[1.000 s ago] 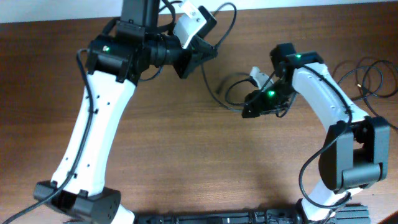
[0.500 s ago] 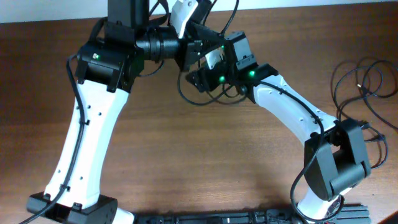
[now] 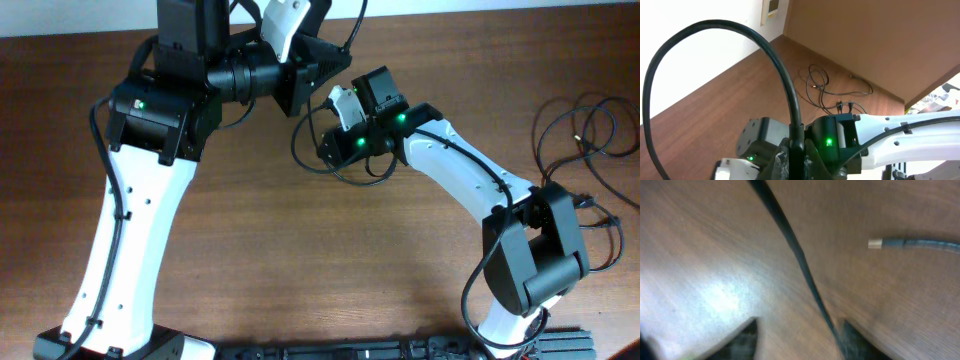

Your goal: Untangle cables

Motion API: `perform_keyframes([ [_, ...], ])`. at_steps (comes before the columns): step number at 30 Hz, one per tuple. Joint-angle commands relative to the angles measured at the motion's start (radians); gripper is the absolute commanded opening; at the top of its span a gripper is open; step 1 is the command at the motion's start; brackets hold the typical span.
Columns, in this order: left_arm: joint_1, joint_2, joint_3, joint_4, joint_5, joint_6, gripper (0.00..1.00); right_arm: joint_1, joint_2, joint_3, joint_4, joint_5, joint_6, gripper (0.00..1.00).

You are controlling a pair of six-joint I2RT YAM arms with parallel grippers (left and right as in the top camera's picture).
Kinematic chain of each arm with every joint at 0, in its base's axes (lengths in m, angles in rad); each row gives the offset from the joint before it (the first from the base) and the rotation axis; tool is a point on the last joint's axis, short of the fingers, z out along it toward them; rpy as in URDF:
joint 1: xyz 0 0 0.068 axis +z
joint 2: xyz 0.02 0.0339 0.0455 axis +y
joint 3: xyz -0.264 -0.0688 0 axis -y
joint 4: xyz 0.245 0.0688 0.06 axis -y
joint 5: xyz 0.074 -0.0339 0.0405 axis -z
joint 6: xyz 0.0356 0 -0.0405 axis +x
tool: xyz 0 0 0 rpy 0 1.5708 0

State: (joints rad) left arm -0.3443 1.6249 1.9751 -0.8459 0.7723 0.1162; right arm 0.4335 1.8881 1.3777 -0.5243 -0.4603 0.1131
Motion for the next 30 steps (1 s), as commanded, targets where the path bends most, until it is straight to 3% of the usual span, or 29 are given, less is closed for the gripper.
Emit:
perform_keyframes([
  [1,0.006,-0.021,0.014,0.003,-0.01,-0.034,0.0,-0.002,0.008,0.006,0.089,0.001,0.0,0.68],
  [4,0.006,-0.021,0.014,0.02,-0.01,-0.059,0.0,-0.002,0.008,0.006,0.257,0.001,0.0,0.76],
  [8,0.006,-0.021,0.014,0.077,0.033,-0.129,0.0,-0.002,0.013,0.006,0.429,0.002,0.001,0.77],
  [9,0.006,-0.021,0.014,0.097,0.053,-0.133,0.0,-0.002,0.015,0.006,0.448,0.001,0.001,0.7],
  [10,0.006,-0.022,0.014,0.103,0.054,-0.133,0.0,-0.002,0.016,0.006,0.45,0.001,0.001,0.54],
  [11,0.006,-0.022,0.014,0.104,0.054,-0.15,0.0,-0.002,0.016,0.006,0.446,0.001,0.001,0.25],
  [13,0.006,-0.022,0.014,0.104,0.053,-0.151,0.0,-0.002,0.016,0.006,0.443,-0.033,0.001,0.04],
  [18,0.006,-0.022,0.014,0.104,0.048,-0.15,0.0,-0.002,0.016,0.006,0.432,-0.143,0.001,0.04],
  [20,0.006,-0.022,0.014,0.101,0.005,-0.15,0.14,-0.002,0.016,0.006,0.38,-0.154,0.001,0.04],
  [21,0.006,-0.022,0.014,0.097,-0.039,-0.15,0.3,-0.002,0.016,0.006,0.326,-0.154,0.0,0.04],
  [23,0.007,-0.022,0.014,0.085,-0.12,-0.15,0.42,-0.002,0.016,0.006,0.209,-0.154,0.0,0.04],
  [27,0.007,-0.022,0.014,-0.031,-0.3,-0.15,0.4,-0.002,0.016,0.006,-0.101,-0.154,-0.012,0.04],
  [30,0.007,-0.022,0.014,-0.128,-0.431,-0.15,0.4,-0.002,0.016,0.006,-0.212,-0.158,-0.056,0.04],
])
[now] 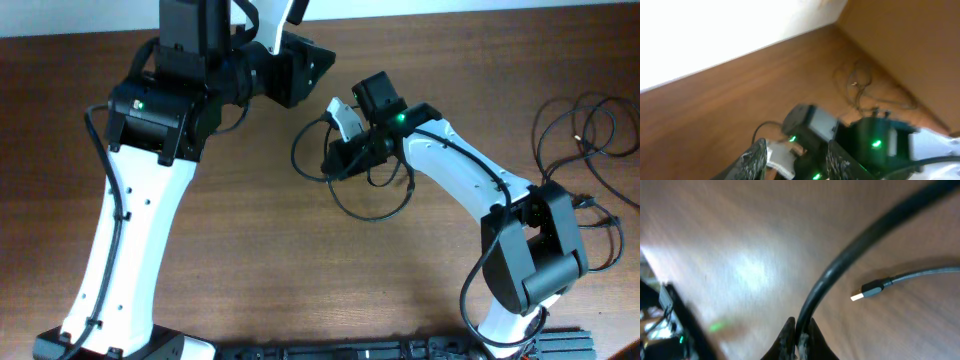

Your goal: Untangle cables

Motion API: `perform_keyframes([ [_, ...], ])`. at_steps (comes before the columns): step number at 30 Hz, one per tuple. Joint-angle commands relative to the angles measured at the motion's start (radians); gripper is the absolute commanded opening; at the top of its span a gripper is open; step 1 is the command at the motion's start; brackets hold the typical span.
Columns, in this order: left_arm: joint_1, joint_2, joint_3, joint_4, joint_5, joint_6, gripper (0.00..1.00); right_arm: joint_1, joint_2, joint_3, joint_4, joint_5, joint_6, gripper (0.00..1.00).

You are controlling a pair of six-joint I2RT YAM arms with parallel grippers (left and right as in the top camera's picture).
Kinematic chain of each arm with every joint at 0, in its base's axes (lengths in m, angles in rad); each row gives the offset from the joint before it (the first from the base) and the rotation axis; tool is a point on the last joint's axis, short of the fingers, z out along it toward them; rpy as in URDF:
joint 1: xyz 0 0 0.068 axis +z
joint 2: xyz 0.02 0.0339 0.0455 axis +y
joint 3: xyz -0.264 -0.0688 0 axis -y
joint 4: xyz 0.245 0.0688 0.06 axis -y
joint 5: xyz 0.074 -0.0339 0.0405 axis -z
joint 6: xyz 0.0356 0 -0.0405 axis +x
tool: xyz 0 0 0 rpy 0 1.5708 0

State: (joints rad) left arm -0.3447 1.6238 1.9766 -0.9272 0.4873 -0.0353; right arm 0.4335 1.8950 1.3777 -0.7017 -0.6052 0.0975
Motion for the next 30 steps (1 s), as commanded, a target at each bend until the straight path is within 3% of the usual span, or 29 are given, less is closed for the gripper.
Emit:
perform_keyframes([
  [1,0.007,-0.021,0.012,-0.087,-0.188,0.002,0.4,-0.002,0.01,0.006,-0.048,-0.013,-0.041,0.04],
  [6,0.007,-0.02,0.012,-0.28,-0.408,0.005,0.44,-0.03,-0.018,0.048,-0.068,-0.01,-0.041,0.04],
  [8,0.007,-0.02,0.012,-0.34,-0.479,0.005,0.52,-0.074,-0.042,0.119,-0.126,0.046,-0.041,0.04],
  [15,0.007,-0.018,-0.052,-0.399,-0.628,0.005,0.57,-0.29,-0.051,0.587,-0.568,0.425,-0.12,0.04],
  [18,0.007,-0.018,-0.099,-0.399,-0.634,0.005,0.58,-0.397,-0.051,0.743,-0.684,0.463,-0.12,0.04],
  [27,0.007,-0.018,-0.103,-0.369,-0.634,0.004,0.58,-0.4,-0.036,0.752,-0.799,0.391,-0.146,0.04],
  [30,0.007,-0.018,-0.105,-0.36,-0.632,0.004,0.65,-0.4,-0.036,0.752,-0.806,0.391,-0.146,0.04],
])
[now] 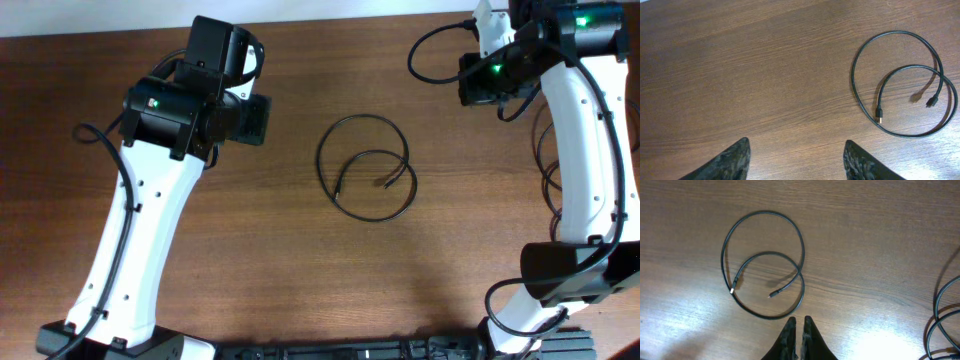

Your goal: Untangle cables

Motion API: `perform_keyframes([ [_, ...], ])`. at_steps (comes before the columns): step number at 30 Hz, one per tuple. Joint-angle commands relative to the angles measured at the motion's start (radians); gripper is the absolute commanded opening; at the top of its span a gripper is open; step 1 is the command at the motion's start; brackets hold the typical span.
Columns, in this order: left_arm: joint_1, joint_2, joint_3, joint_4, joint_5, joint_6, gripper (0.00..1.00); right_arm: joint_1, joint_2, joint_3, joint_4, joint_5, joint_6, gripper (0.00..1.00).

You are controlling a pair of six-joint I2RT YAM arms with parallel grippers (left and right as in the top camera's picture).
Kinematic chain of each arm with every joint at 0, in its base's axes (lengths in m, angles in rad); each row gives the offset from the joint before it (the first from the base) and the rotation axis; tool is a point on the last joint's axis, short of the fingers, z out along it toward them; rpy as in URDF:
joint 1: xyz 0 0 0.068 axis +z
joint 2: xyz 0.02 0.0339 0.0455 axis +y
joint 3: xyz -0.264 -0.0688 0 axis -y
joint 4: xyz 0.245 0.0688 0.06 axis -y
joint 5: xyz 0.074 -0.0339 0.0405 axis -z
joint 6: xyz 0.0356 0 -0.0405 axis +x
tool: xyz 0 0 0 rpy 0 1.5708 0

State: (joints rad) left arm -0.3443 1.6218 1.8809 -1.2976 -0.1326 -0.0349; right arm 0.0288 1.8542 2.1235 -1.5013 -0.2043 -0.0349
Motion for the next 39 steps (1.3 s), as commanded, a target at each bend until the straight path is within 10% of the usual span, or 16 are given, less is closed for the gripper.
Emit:
perform_keyframes([
  [1,0.007,-0.016,-0.013,0.018,-0.005,0.004,0.69,0.005,0.005,0.006,-0.006,-0.01,-0.013,0.04],
  [14,0.007,0.11,-0.05,0.101,0.182,0.005,0.77,0.005,0.011,-0.371,0.089,-0.072,0.077,0.04],
  [29,0.007,0.113,-0.05,0.104,0.181,0.005,0.75,0.005,0.018,-0.421,-0.01,0.197,0.287,0.04],
  [30,0.007,0.113,-0.05,0.104,0.181,0.005,0.75,0.005,0.018,-0.421,-0.009,0.197,0.287,0.08],
  [33,0.007,0.113,-0.05,0.104,0.181,0.005,0.75,0.005,0.018,-0.421,-0.002,0.197,0.287,0.98],
  [34,0.007,0.113,-0.05,0.104,0.181,0.005,0.75,0.005,0.018,-0.421,-0.002,0.195,0.287,0.98],
  [35,0.007,0.113,-0.05,0.104,0.181,0.005,0.75,0.005,0.018,-0.421,-0.001,0.19,0.281,0.68],
  [36,0.007,0.113,-0.05,0.104,0.181,0.005,0.75,0.005,0.018,-0.421,-0.01,0.187,0.261,0.04],
  [39,0.007,0.113,-0.05,0.104,0.181,0.005,0.75,0.003,0.018,-0.421,-0.003,0.191,0.285,0.04],
])
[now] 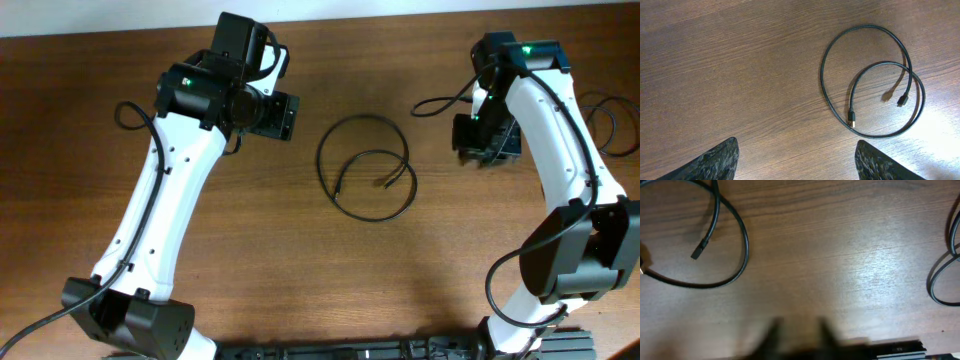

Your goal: Untangle cables

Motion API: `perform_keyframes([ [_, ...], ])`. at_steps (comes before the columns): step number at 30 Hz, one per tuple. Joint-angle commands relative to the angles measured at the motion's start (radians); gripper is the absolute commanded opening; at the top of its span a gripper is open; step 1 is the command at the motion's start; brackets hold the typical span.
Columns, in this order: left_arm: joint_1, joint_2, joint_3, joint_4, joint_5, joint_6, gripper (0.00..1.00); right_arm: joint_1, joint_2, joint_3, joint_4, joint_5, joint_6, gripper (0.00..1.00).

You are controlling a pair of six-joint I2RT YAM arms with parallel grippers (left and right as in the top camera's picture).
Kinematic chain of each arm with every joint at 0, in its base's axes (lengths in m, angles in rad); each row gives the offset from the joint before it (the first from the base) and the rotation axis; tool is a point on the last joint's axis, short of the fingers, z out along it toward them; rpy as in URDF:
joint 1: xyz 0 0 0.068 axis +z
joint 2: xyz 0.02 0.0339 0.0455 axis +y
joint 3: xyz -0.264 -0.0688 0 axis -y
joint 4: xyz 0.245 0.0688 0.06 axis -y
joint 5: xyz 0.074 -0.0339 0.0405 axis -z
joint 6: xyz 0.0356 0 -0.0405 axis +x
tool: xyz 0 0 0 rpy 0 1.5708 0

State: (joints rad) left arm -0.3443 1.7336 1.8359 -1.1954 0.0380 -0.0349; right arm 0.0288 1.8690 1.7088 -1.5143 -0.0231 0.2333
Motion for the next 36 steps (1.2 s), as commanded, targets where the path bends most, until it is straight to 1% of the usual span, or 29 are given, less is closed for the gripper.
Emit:
perform_keyframes([
  [1,0.007,0.002,-0.005,0.002,0.01,0.005,0.75,0.004,0.003,-0.006,0.014,0.01,0.036,0.04],
  [6,0.007,0.002,-0.005,0.002,0.01,0.005,0.75,0.004,0.003,-0.006,0.017,0.009,0.038,0.04],
  [7,0.007,0.002,-0.005,0.001,0.01,0.005,0.74,0.004,0.003,-0.006,0.018,0.009,0.038,0.25],
  [8,0.007,0.002,-0.005,0.001,0.01,0.005,0.75,0.004,0.003,-0.006,0.018,0.009,0.038,0.98],
  [15,0.007,0.002,-0.005,0.002,0.008,0.005,0.75,0.004,0.003,-0.006,0.018,0.008,0.038,0.99],
  [16,0.007,0.002,-0.005,0.002,0.008,0.005,0.75,0.004,0.003,-0.006,0.018,0.009,0.037,0.37],
  [17,0.007,0.002,-0.005,0.002,0.008,0.005,0.75,0.004,0.003,-0.006,0.002,0.004,0.034,0.04],
  [19,0.007,0.002,-0.005,0.002,0.008,0.005,0.75,0.005,0.003,-0.006,0.003,-0.037,-0.026,0.04],
  [34,0.007,0.002,-0.005,0.002,0.008,0.005,0.75,0.005,0.003,-0.006,0.004,-0.045,-0.026,0.04],
  [35,0.007,0.002,-0.005,0.002,0.008,0.005,0.75,0.005,0.003,-0.006,0.003,-0.044,-0.026,0.13],
  [36,0.007,0.002,-0.005,0.002,0.008,0.005,0.75,0.005,0.003,-0.006,0.003,-0.045,-0.026,0.74],
])
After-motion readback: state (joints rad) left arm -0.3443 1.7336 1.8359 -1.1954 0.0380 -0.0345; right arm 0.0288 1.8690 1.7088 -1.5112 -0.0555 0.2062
